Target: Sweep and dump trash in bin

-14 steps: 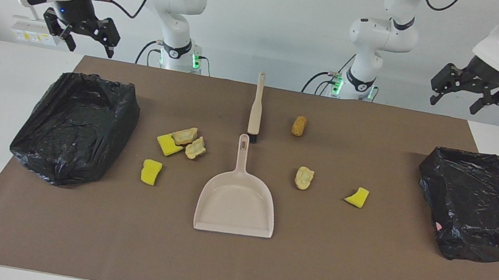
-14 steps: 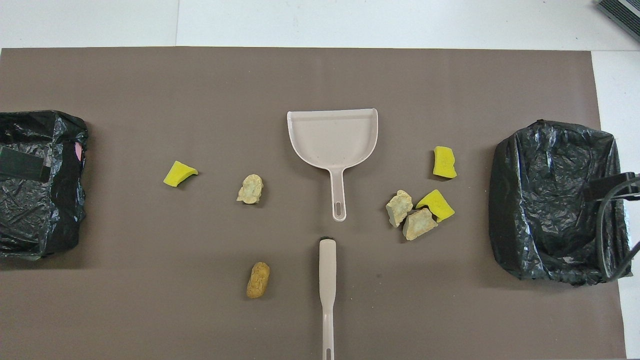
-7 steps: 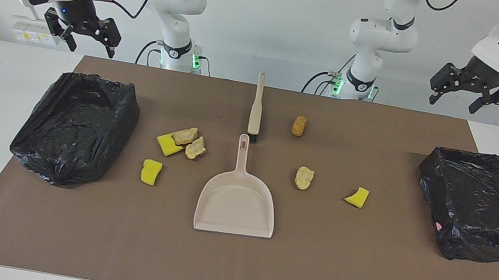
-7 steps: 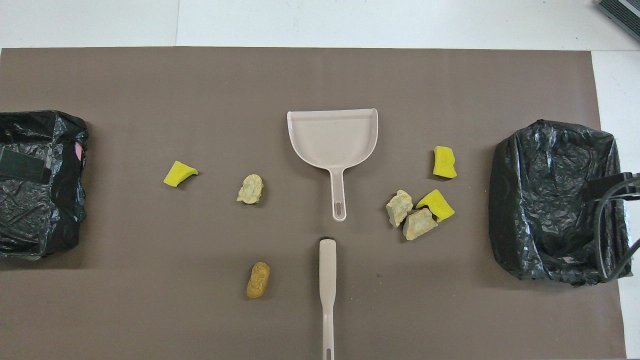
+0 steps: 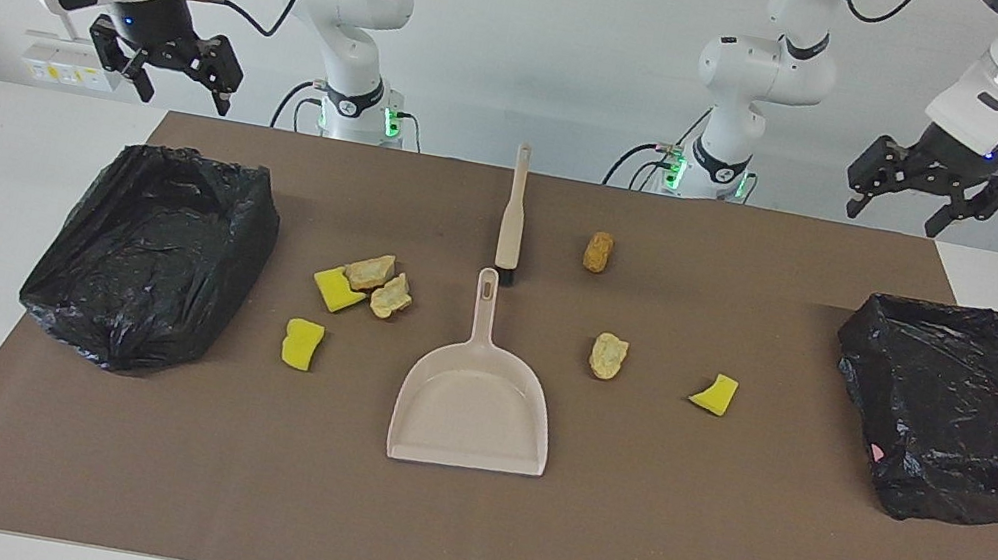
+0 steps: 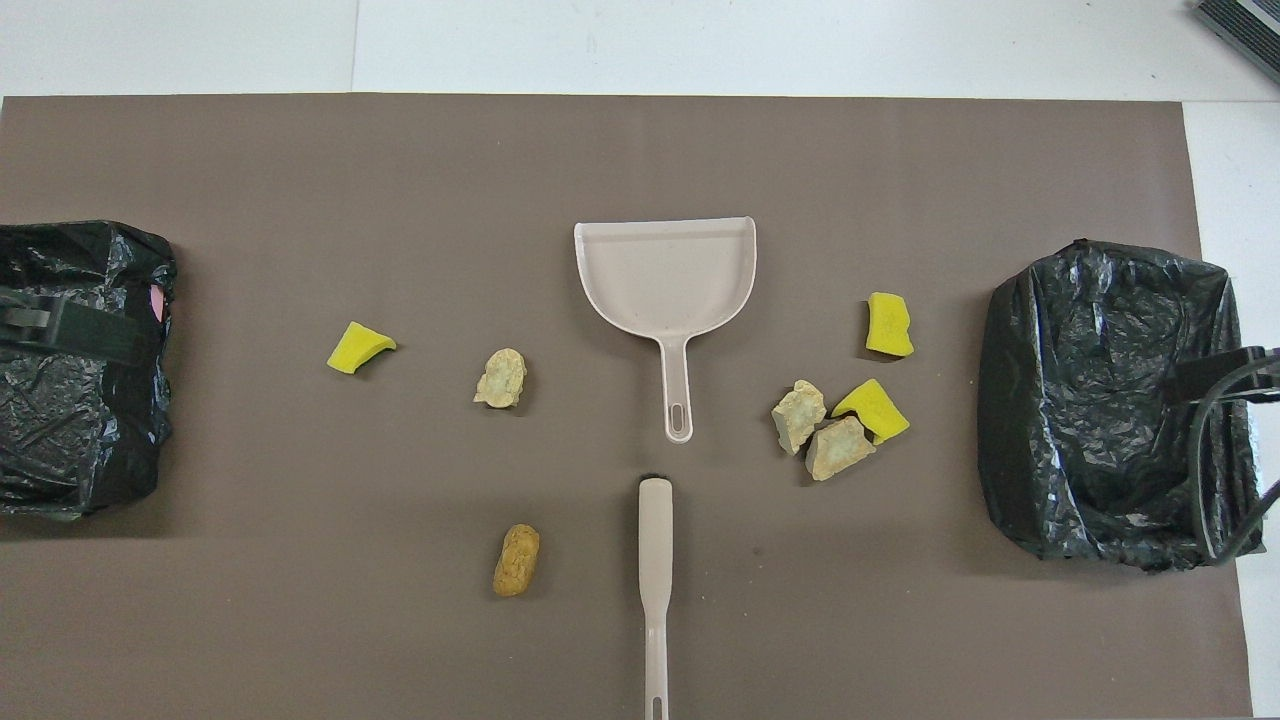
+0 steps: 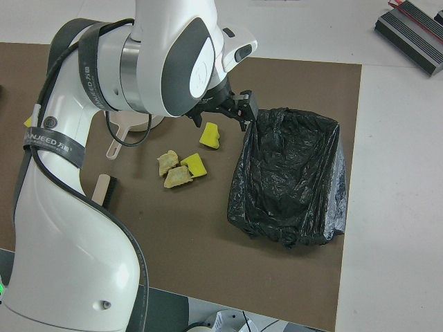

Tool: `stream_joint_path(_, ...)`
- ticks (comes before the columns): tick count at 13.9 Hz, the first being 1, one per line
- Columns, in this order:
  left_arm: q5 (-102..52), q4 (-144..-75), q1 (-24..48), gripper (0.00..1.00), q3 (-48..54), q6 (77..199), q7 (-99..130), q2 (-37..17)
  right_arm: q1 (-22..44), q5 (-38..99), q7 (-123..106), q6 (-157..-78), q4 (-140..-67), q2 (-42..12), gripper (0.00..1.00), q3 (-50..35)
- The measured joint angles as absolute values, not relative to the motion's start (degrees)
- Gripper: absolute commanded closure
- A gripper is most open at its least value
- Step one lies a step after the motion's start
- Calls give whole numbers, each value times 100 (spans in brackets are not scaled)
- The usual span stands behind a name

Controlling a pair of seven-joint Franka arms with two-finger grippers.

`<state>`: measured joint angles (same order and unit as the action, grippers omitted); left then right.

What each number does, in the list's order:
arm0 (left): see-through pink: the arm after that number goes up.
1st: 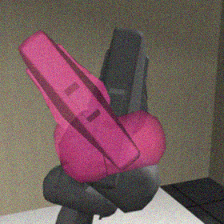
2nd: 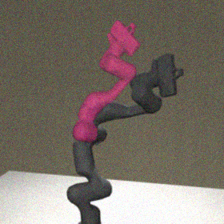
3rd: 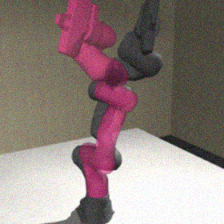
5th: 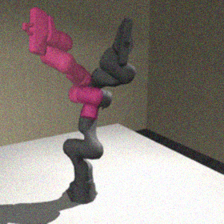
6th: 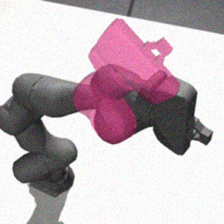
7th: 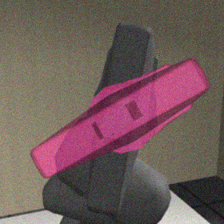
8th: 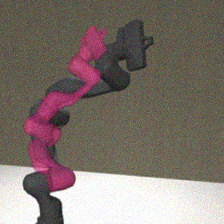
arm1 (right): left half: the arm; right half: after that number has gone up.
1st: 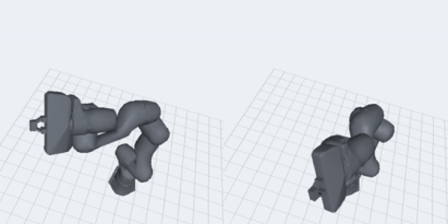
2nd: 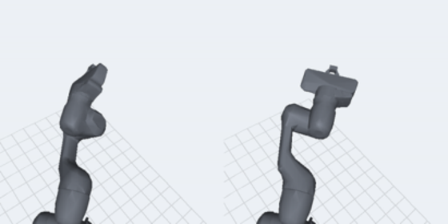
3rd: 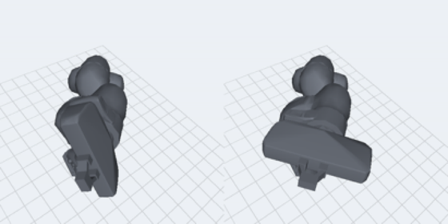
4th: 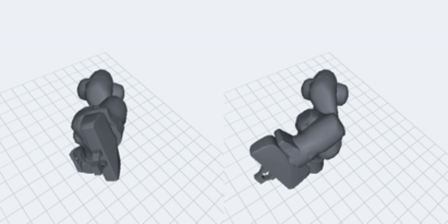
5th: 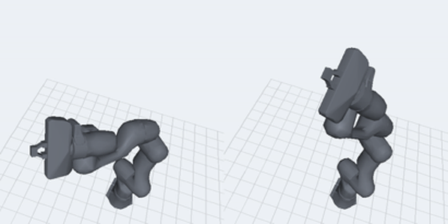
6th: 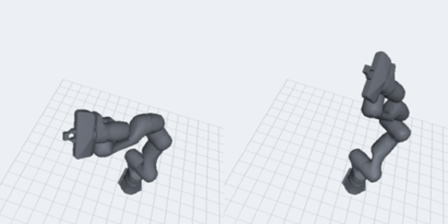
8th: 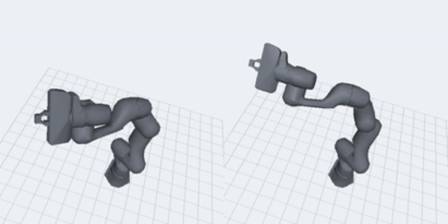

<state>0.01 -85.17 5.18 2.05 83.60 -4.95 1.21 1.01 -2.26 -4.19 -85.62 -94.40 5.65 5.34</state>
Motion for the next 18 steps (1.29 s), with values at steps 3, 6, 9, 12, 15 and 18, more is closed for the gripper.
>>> stream_joint_path(3, -11, -9628, 1055, 0, 263, 9018, -482, 542, 104, -226, -419, -8562, -9440, 565, 0, 526)
stream_joint_path(6, -20, -10760, 1830, 0, 291, 9683, -97, 899, 143, -226, -419, -8572, -9441, 565, 0, 489)
stream_joint_path(9, -27, -11552, 2792, 0, 306, 10373, 1072, 1022, 201, -231, -418, -8563, -9462, 544, 0, 454)
stream_joint_path(12, -28, -12163, 3757, 0, 317, 10960, 2189, 1035, 211, -227, -208, -8579, -9434, 354, 0, 430)
stream_joint_path(15, -28, -12738, 4673, 0, 315, 11607, 3033, 976, 450, -226, 199, -8927, -8989, -372, 0, 190)
stream_joint_path(18, -28, -13213, 5488, 1, 322, 12483, 3862, 652, 732, -192, 648, -9223, -8314, -1377, 0, 10)
